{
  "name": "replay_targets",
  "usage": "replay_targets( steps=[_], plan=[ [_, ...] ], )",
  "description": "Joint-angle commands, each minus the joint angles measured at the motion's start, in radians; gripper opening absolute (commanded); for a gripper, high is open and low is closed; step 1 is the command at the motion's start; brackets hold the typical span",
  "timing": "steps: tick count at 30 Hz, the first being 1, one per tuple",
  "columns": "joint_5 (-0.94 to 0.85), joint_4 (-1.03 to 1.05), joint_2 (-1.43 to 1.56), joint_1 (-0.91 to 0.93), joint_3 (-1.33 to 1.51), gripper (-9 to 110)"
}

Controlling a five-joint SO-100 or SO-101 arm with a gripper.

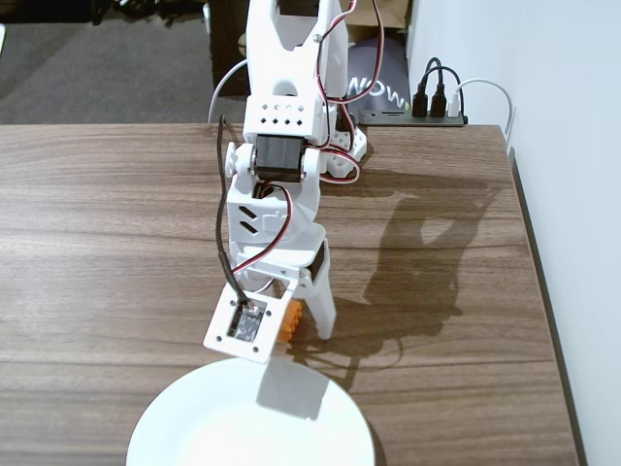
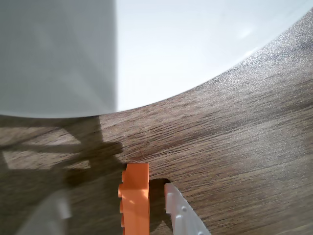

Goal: Grasp a lego block and put it on the plate.

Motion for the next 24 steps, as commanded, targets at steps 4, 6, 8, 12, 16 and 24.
replay_targets(
  steps=[4, 6, 8, 12, 16, 24],
  plan=[
    [0.012, 0.005, 0.029, 0.005, 0.005, 14],
    [0.012, 0.005, 0.031, 0.003, 0.006, 13],
    [0.014, 0.005, 0.031, 0.003, 0.008, 9],
    [0.020, 0.003, 0.032, 0.002, 0.008, 1],
    [0.021, 0.002, 0.032, 0.000, 0.009, 1],
    [0.021, 0.008, 0.063, 0.000, 0.003, 1]
  ],
)
